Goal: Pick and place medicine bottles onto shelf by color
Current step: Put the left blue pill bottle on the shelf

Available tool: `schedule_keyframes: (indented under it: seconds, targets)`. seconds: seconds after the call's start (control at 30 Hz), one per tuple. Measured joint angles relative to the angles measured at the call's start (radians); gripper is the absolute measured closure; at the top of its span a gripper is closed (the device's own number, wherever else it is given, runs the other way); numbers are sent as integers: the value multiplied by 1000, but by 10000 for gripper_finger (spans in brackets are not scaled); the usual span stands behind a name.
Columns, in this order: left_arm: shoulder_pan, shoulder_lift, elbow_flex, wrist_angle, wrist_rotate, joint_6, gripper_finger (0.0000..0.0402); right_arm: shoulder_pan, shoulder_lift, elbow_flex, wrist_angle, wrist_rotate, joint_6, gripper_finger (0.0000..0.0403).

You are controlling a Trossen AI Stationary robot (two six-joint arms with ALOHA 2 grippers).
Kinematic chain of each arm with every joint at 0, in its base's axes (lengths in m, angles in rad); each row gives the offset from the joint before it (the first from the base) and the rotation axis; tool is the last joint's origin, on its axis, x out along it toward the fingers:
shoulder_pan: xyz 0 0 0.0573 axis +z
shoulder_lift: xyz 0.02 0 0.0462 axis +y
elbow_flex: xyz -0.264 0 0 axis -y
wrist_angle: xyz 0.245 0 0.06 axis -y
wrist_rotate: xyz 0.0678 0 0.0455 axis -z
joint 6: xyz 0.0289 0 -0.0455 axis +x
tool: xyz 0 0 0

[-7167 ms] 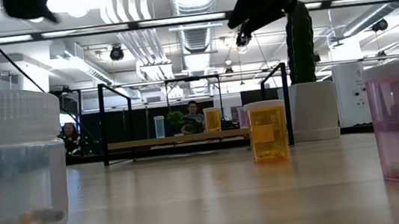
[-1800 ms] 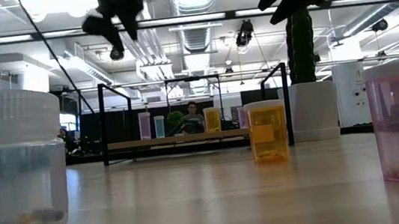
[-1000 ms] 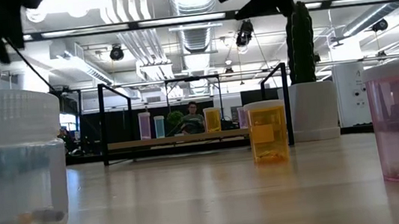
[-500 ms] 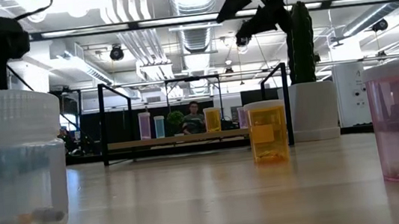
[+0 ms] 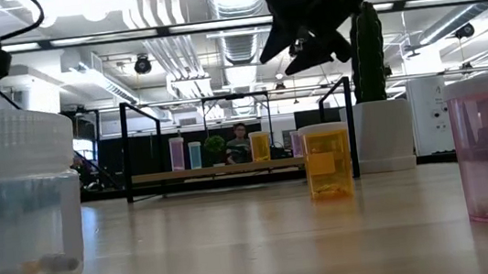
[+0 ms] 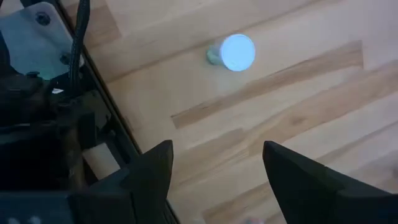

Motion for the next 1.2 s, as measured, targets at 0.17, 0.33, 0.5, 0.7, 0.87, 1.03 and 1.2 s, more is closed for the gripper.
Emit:
schedule_keyframes:
  seconds: [0.17,0.33,0.5,0.7,0.87,1.03,1.2]
  targets:
    - [4,46,4,-6,-62,22,169,-1,0,9,5,5,-12,99]
    - [7,138,17,41,-151,158,169,-21,-1,12,2,7,-13,99]
    - [9,264,27,131,-186,311,169,-24,1,28,1,7,-11,99]
    - [51,377,-4,102,-109,404,169,-21,1,40,1,2,-6,101]
    - [108,413,-36,195,-108,491,169,-21,2,40,1,1,15,101]
    - [180,413,-101,297,-109,542,169,-21,2,40,1,-2,53,101]
    - [230,405,-135,363,-115,578,169,-20,2,40,1,-26,53,101]
